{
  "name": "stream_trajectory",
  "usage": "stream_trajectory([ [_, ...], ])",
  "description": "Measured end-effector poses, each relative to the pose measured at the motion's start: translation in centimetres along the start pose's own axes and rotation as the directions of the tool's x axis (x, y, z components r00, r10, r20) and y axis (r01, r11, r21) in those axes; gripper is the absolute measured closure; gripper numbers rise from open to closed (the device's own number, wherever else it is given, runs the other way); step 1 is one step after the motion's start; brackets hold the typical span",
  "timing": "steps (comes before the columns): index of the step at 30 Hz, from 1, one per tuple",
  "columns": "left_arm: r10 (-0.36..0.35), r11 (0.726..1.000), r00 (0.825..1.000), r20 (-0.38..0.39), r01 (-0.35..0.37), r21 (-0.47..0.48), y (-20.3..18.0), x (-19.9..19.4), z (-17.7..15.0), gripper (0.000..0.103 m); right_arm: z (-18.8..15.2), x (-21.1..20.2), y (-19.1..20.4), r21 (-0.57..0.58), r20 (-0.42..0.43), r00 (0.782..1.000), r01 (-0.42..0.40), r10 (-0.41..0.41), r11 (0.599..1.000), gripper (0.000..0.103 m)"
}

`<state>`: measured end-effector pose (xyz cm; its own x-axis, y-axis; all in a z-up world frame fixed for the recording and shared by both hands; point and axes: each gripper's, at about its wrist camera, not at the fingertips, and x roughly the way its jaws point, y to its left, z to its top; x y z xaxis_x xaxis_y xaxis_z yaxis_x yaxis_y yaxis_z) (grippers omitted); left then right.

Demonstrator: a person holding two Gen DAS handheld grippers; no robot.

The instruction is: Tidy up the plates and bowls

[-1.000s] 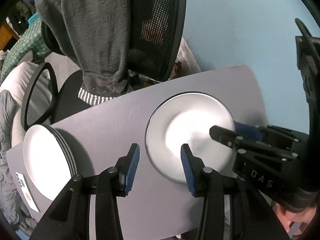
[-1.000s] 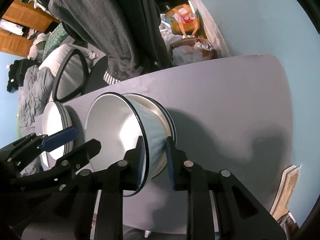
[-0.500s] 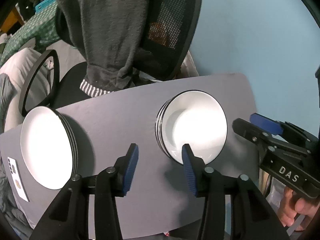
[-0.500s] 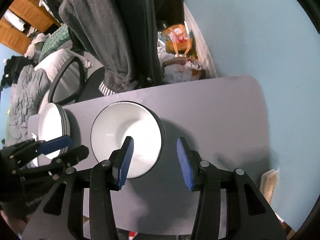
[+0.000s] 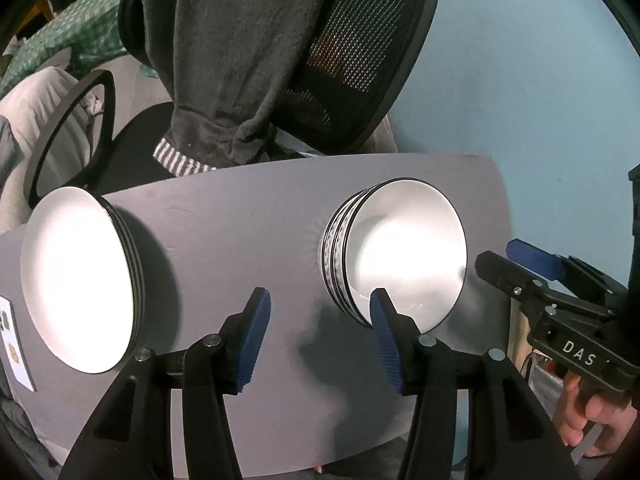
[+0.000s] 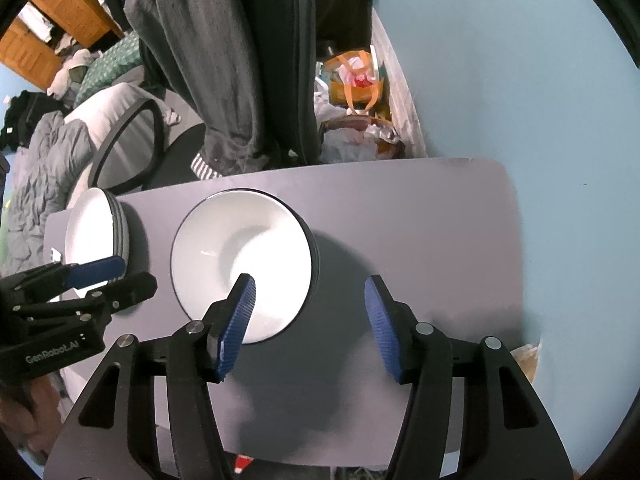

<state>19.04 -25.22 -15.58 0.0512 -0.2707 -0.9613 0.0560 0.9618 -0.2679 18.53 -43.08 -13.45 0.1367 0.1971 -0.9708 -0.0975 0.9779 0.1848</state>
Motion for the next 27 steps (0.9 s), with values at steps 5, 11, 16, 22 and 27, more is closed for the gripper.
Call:
stream_trajectory([
  [5, -0.010, 1.000, 1.000, -0.027, 0.009, -0.014, -0.1, 1.6, 0.6, 0.050, 0.4, 1.7, -0.8, 0.010, -0.040, 0.999, -0.034, 0.035, 0.999, 0.046],
  [11, -0.020, 0.999, 0.998, -0.058, 0.017, -0.039, -0.2, 3.6, 1.1, 0.050, 1.3, 4.0, -1.6, 0.021, -0.085, 0.992, -0.087, 0.089, 0.996, 0.046],
  [16, -0.032, 0.997, 0.996, -0.082, 0.027, -0.070, -0.2, 5.2, 1.4, 0.050, 2.2, 5.7, -1.8, 0.013, -0.128, 0.985, -0.115, 0.115, 0.993, 0.046],
  [22, -0.036, 0.995, 0.995, -0.093, 0.027, -0.091, -0.2, 6.2, 1.6, 0.050, 2.7, 7.0, -1.7, -0.015, -0.157, 0.978, -0.139, 0.135, 0.990, 0.046],
  [27, -0.032, 0.994, 0.995, -0.096, 0.021, -0.110, -0.1, 6.8, 2.0, 0.050, 3.0, 7.8, -1.6, -0.033, -0.179, 0.974, -0.148, 0.140, 0.988, 0.046],
])
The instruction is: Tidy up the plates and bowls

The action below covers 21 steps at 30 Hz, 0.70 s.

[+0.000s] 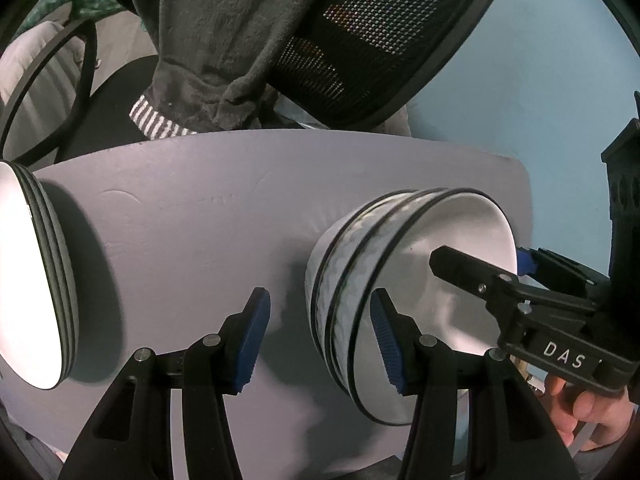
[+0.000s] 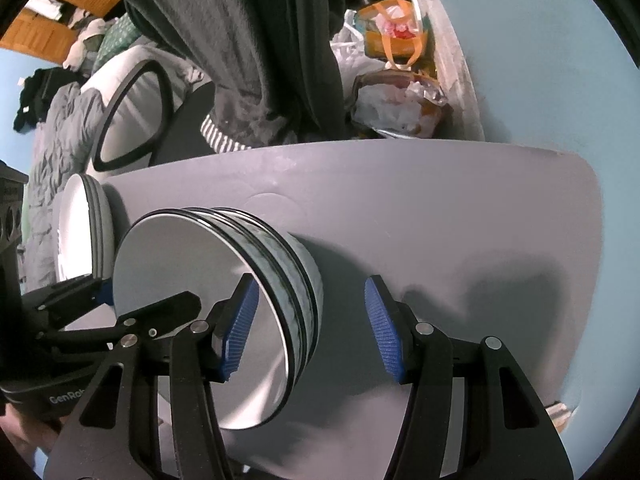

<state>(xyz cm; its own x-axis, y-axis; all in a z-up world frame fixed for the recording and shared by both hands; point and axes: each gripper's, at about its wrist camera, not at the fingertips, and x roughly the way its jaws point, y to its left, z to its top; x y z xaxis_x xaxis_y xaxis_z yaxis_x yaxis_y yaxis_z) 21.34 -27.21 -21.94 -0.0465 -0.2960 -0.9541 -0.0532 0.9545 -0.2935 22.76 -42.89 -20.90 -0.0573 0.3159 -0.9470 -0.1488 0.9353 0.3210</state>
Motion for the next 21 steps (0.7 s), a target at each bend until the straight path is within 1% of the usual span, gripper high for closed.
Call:
stream_trajectory([
  [6, 0.015, 1.000, 1.000, 0.008, -0.015, -0.001, -0.1, 0.3, 0.2, 0.050, 0.2, 0.6, 0.0, -0.021, -0.024, 1.000, -0.011, 0.011, 1.000, 0.047],
  [7, 0.011, 1.000, 1.000, 0.008, -0.011, 0.000, -0.1, 0.4, 0.2, 0.050, 0.2, 0.8, 0.0, -0.021, -0.026, 1.000, -0.014, 0.014, 1.000, 0.048],
  [8, 0.007, 1.000, 1.000, 0.010, -0.008, 0.001, 0.0, 0.4, 0.2, 0.051, 0.2, 0.9, -0.1, -0.020, -0.030, 0.999, -0.021, 0.020, 1.000, 0.052],
  [9, 0.005, 1.000, 1.000, 0.013, -0.005, 0.003, 0.0, 0.4, 0.2, 0.051, 0.3, 1.0, -0.1, -0.019, -0.030, 0.999, -0.033, 0.033, 0.999, 0.054],
  [11, -0.003, 1.000, 1.000, 0.021, 0.003, 0.011, 0.0, 0.3, 0.2, 0.054, 0.3, 1.0, -0.1, -0.015, -0.036, 0.997, -0.065, 0.064, 0.998, 0.065],
  [12, -0.014, 1.000, 1.000, 0.023, 0.014, 0.012, 0.0, 0.3, 0.2, 0.056, 0.3, 1.0, -0.1, -0.017, -0.038, 0.996, -0.080, 0.079, 0.997, 0.068],
  [13, -0.028, 1.000, 0.999, 0.023, 0.027, 0.012, 0.0, 0.2, 0.2, 0.062, 0.3, 1.0, 0.0, -0.021, -0.038, 0.996, -0.082, 0.081, 0.996, 0.069],
  [14, -0.039, 0.999, 0.999, 0.023, 0.039, 0.010, 0.0, 0.2, 0.2, 0.066, 0.3, 1.0, 0.1, -0.026, -0.038, 0.996, -0.079, 0.078, 0.997, 0.069],
  [17, -0.047, 0.999, 0.999, 0.027, 0.047, 0.015, -0.1, 0.2, 0.3, 0.071, 0.3, 1.0, 0.4, -0.039, -0.037, 0.997, -0.069, 0.067, 0.997, 0.069],
  [21, -0.043, 0.999, 0.999, 0.032, 0.042, 0.023, -0.1, 0.2, 0.3, 0.071, 0.2, 1.0, 1.0, -0.071, -0.036, 0.999, -0.040, 0.038, 0.997, 0.069],
])
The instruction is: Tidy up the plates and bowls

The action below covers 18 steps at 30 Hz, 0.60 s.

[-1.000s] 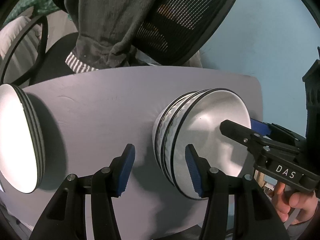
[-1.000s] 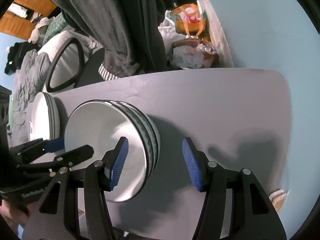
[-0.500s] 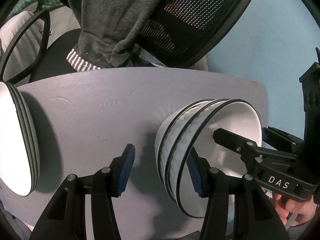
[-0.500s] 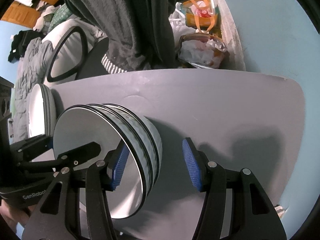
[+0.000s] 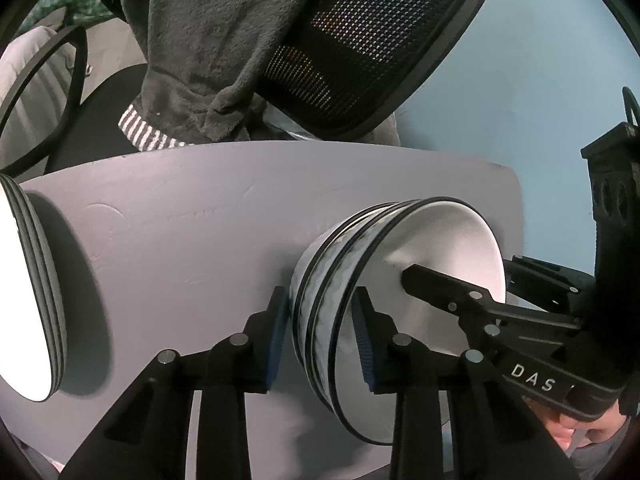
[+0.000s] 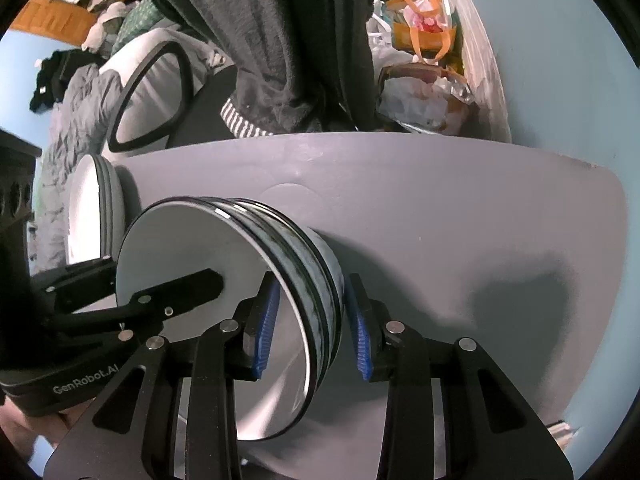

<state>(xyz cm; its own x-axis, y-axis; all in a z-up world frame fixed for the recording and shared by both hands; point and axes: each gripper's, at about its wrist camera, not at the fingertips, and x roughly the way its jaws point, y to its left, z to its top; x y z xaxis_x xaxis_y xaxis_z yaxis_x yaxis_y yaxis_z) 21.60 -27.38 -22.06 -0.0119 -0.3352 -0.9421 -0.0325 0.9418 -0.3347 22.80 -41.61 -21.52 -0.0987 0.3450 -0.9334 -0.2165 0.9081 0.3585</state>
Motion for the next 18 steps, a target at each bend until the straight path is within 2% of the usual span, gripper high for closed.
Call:
stream_trajectory([
  [5, 0.001, 1.000, 1.000, 0.008, -0.002, 0.012, 0.4, -0.3, -0.5, 0.076, -0.1, 0.1, 0.6, -0.025, 0.006, 1.000, 0.031, -0.031, 0.999, 0.069],
  [12, 0.056, 0.998, 0.998, 0.023, -0.057, 0.017, 2.1, -1.2, -2.3, 0.076, -0.9, 0.7, 1.9, -0.029, -0.012, 1.000, -0.005, 0.005, 1.000, 0.074],
  [18, 0.103, 0.994, 0.994, 0.034, -0.103, 0.020, 4.4, -2.3, -4.9, 0.076, -2.3, 2.0, 5.0, -0.058, -0.026, 1.000, -0.013, 0.011, 0.998, 0.074],
])
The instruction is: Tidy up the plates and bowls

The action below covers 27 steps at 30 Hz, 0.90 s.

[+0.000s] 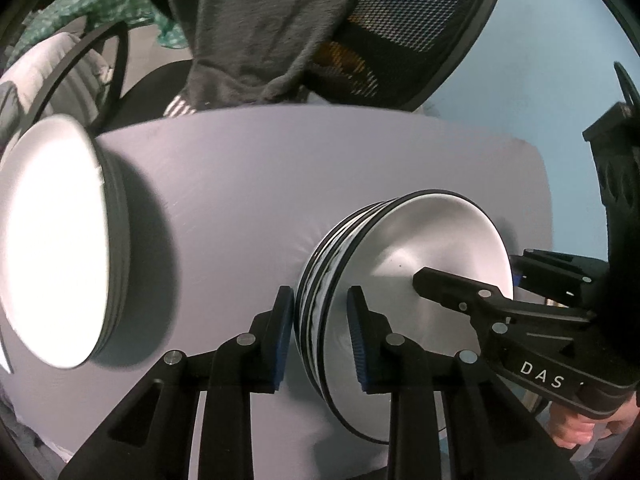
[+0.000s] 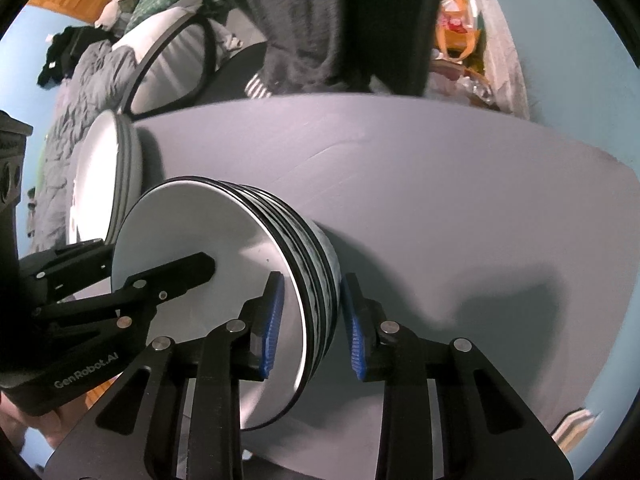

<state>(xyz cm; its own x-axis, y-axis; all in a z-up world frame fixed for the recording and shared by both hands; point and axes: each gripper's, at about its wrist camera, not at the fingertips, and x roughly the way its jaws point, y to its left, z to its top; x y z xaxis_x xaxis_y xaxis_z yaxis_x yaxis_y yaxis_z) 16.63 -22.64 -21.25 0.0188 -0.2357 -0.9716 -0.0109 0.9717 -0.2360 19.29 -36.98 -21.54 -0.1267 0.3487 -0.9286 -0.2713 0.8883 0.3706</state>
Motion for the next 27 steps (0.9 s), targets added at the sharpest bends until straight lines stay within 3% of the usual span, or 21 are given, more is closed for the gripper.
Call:
stream_trajectory([
  [5, 0.032, 0.999, 0.999, 0.006, -0.032, -0.001, 2.5, -0.8, -2.7, 0.076, -0.9, 1.3, 2.9, -0.024, -0.014, 1.000, -0.010, 0.010, 1.000, 0.074],
  [17, 0.034, 0.999, 0.999, 0.007, -0.034, -0.038, 8.7, -2.4, -8.0, 0.076, -2.3, 4.5, 9.7, -0.101, -0.061, 0.998, -0.002, -0.004, 0.995, 0.074],
  [27, 0.032, 0.999, 0.999, 0.004, -0.032, -0.022, 12.5, -2.9, -10.7, 0.077, -3.0, 6.4, 14.2, -0.116, -0.068, 0.997, 0.021, -0.029, 0.993, 0.074],
])
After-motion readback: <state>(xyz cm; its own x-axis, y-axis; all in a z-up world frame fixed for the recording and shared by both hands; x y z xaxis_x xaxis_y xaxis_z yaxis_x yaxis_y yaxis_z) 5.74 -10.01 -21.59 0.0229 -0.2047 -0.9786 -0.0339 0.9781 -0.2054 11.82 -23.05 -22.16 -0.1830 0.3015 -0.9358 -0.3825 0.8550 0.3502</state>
